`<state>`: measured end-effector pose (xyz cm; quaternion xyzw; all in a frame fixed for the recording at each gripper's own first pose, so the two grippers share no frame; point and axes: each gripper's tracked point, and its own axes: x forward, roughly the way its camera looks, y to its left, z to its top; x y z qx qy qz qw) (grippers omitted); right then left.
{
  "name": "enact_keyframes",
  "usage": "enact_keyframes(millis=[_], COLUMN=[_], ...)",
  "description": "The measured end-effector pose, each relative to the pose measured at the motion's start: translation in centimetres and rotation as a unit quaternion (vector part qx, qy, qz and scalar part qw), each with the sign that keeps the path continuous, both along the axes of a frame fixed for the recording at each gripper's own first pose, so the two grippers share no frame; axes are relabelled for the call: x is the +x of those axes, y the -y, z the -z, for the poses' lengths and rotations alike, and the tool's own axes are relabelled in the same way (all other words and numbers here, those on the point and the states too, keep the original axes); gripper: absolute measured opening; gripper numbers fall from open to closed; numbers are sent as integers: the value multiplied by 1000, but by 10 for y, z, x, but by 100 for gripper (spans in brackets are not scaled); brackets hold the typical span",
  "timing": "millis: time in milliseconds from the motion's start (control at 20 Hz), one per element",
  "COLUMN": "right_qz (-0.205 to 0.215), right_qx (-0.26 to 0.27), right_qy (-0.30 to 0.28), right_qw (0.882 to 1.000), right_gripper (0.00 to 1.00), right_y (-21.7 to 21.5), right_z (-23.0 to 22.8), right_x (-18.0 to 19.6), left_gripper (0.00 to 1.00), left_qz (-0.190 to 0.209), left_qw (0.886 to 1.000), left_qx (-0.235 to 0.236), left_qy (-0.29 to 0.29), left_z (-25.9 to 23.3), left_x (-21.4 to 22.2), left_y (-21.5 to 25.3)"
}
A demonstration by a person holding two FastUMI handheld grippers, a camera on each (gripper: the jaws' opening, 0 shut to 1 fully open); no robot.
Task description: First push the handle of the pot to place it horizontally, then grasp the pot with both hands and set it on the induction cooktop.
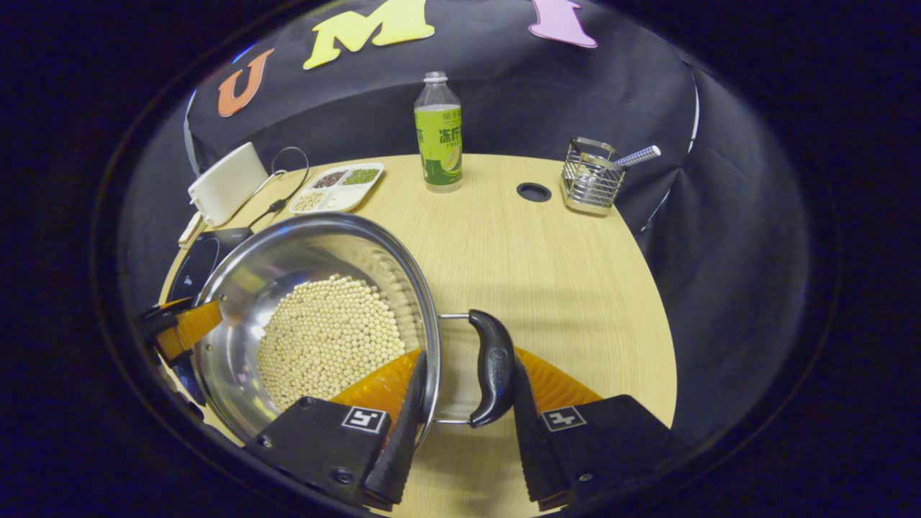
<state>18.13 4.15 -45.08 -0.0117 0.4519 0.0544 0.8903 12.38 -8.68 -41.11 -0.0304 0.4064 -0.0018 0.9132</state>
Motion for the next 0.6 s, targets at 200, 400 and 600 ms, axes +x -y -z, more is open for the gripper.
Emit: enact_keyframes(millis=[200,400,600], right_qz=[11,15,30], right_qx=[0,2,10], right_qy=[0,22,31], right_qw=[1000,1000,999], right_gripper=[54,53,53], right_y=[1,-2,-10], right_z=[-6,-28,-49], right_x=[-5,-11,-20], left_gripper=[61,59,59], left_qz=[-2,6,16], left_qw=[1000,1000,999], left_qx=[5,13,19], left_qy=[-10,17,32], left_z=[-3,-23,-46], left_x=[1,4,6], left_y=[1,-4,-12])
